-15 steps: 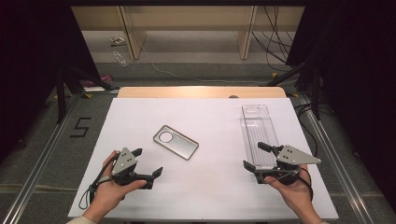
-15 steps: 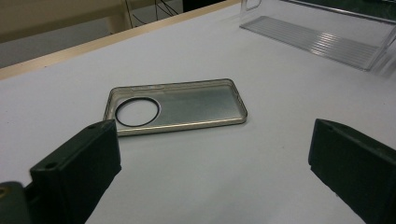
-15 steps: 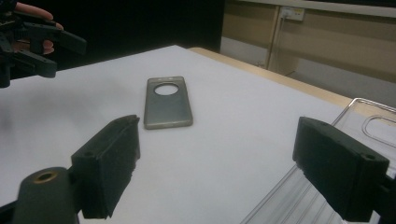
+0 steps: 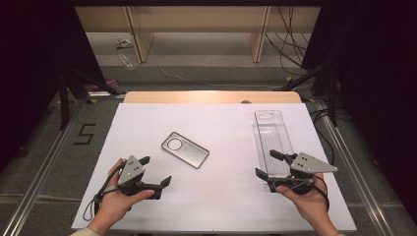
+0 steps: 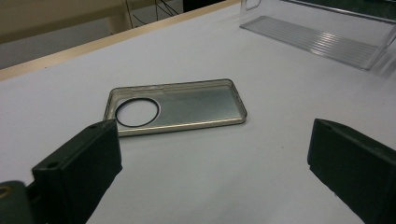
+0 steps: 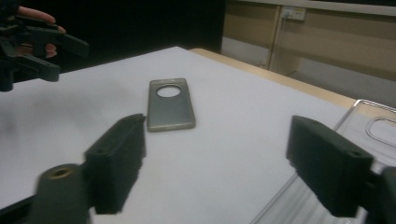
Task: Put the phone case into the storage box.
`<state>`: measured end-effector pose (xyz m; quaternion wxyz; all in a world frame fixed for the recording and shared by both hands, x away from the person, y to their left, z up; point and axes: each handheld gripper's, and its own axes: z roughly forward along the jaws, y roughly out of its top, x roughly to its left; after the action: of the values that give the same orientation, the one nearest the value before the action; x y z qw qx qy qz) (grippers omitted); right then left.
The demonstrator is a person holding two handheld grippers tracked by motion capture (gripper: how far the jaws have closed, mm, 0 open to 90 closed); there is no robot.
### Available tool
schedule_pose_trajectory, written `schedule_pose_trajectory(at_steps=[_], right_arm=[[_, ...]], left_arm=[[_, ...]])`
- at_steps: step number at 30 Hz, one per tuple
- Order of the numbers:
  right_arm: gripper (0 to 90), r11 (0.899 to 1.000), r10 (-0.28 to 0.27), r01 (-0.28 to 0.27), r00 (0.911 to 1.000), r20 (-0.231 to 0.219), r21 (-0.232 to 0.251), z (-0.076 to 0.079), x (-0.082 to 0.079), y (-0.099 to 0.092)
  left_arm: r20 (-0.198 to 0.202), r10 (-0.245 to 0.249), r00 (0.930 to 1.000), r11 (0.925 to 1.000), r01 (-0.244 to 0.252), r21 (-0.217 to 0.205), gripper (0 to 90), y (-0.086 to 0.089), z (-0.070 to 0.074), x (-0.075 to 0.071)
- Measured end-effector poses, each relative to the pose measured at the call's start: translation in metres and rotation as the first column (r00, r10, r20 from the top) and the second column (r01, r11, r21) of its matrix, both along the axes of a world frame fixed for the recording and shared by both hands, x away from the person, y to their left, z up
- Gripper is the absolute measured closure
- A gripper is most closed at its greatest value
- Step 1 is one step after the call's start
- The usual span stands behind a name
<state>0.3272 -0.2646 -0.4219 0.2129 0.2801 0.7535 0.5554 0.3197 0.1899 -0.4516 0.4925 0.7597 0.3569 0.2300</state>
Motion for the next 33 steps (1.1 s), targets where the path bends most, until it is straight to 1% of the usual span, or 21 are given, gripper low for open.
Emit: schedule_pose_trajectory(at_steps=[3, 5, 7, 9, 10, 11, 13, 16, 17, 19, 20, 21, 22, 24, 26, 28, 31, 32, 33], right_arm=[[27.0, 1.000, -0.010, 0.010, 0.9999, 0.004, 0.010, 0.002, 0.000, 0.003], [32.5, 1.000, -0.016, 0.016, 0.9999, 0.005, 0.012, 0.002, 0.001, 0.006], [35.0, 1.000, -0.015, 0.015, 0.9999, 0.002, 0.008, 0.002, 0.002, 0.009], [40.0, 1.000, -0.015, 0.015, 0.9999, -0.004, 0.006, 0.002, 0.004, 0.012], [44.2, 1.000, -0.009, 0.009, 1.0000, -0.003, 0.004, 0.003, 0.005, 0.015], [50.8, 1.000, -0.002, 0.002, 1.0000, 0.001, -0.012, 0.004, 0.005, 0.017], [59.1, 1.000, 0.004, -0.003, 0.9999, 0.010, -0.031, 0.005, 0.007, 0.020], [72.8, 0.999, 0.007, -0.008, 1.0000, -0.006, -0.044, 0.006, 0.009, 0.026], [77.4, 0.999, 0.016, -0.017, 0.9998, -0.014, -0.048, 0.007, 0.011, 0.028], [84.6, 0.998, 0.024, -0.025, 0.9994, -0.026, -0.060, 0.009, 0.014, 0.034], [86.3, 0.998, 0.023, -0.025, 0.9992, -0.033, -0.065, 0.010, 0.016, 0.036], [87.8, 0.996, 0.024, -0.027, 0.9986, -0.047, -0.082, 0.012, 0.019, 0.041], [89.2, 0.996, 0.031, -0.036, 0.9980, -0.054, -0.086, 0.013, 0.020, 0.044], [90.0, 0.994, 0.044, -0.053, 0.9956, -0.083, -0.101, 0.013, 0.026, 0.054], [90.0, 0.992, 0.047, -0.058, 0.9937, -0.102, -0.110, 0.013, 0.031, 0.062], [90.0, 0.990, 0.046, -0.059, 0.9935, -0.104, -0.128, 0.012, 0.037, 0.069], [90.0, 0.990, 0.032, -0.046, 0.9936, -0.109, -0.135, 0.012, 0.044, 0.077], [90.0, 0.990, 0.029, -0.044, 0.9935, -0.110, -0.134, 0.012, 0.046, 0.079], [90.0, 0.992, 0.024, -0.039, 0.9927, -0.118, -0.123, 0.012, 0.048, 0.082]], left_arm=[[0.000, -0.001, 1.0000, 1.0000, 0.001, -0.001, 2.6, 0.000, 0.000, 0.000], [-0.001, 0.001, 1.0000, 1.0000, -0.001, 0.000, 2.7, 0.000, 0.000, 0.000], [0.001, -0.001, 1.0000, 1.0000, 0.001, 0.001, 2.7, 0.000, 0.001, 0.000], [0.001, 0.002, 1.0000, 1.0000, -0.002, 0.000, 2.7, 0.000, 0.001, 0.000], [0.002, 0.004, 1.0000, 1.0000, -0.004, -0.002, 2.8, 0.000, 0.001, 0.000], [0.002, 0.004, 1.0000, 1.0000, -0.004, -0.003, 2.9, 0.000, 0.001, 0.000], [0.002, 0.002, 1.0000, 1.0000, -0.002, -0.001, 3.0, 0.000, 0.001, 0.000], [0.004, -0.002, 1.0000, 1.0000, 0.002, 0.004, 3.1, -0.001, 0.001, 0.001], [0.004, -0.001, 1.0000, 1.0000, 0.001, 0.004, 3.2, -0.001, 0.001, 0.001], [0.003, 0.003, 1.0000, 1.0000, -0.003, -0.001, 3.3, -0.001, 0.001, 0.001], [0.004, 0.005, 1.0000, 1.0000, -0.005, -0.002, 3.3, -0.001, 0.001, 0.001], [0.004, 0.005, 1.0000, 1.0000, -0.005, -0.002, 3.3, -0.001, 0.001, 0.001], [0.005, 0.004, 1.0000, 1.0000, -0.004, -0.002, 3.3, -0.001, 0.001, 0.001], [0.004, 0.008, 1.0000, 0.9999, -0.008, -0.007, 3.4, -0.001, 0.001, 0.000], [0.004, 0.009, 0.9999, 0.9999, -0.009, -0.009, 3.6, -0.001, 0.001, 0.001], [0.005, 0.010, 0.9999, 0.9999, -0.010, -0.011, 3.7, 0.000, 0.002, 0.001], [0.005, 0.011, 0.9999, 0.9999, -0.011, -0.013, 3.8, 0.000, 0.002, 0.001], [0.005, 0.010, 0.9999, 0.9999, -0.010, -0.013, 3.9, 0.000, 0.002, 0.001], [0.005, 0.010, 0.9999, 0.9999, -0.010, -0.013, 3.9, 0.000, 0.002, 0.001]])
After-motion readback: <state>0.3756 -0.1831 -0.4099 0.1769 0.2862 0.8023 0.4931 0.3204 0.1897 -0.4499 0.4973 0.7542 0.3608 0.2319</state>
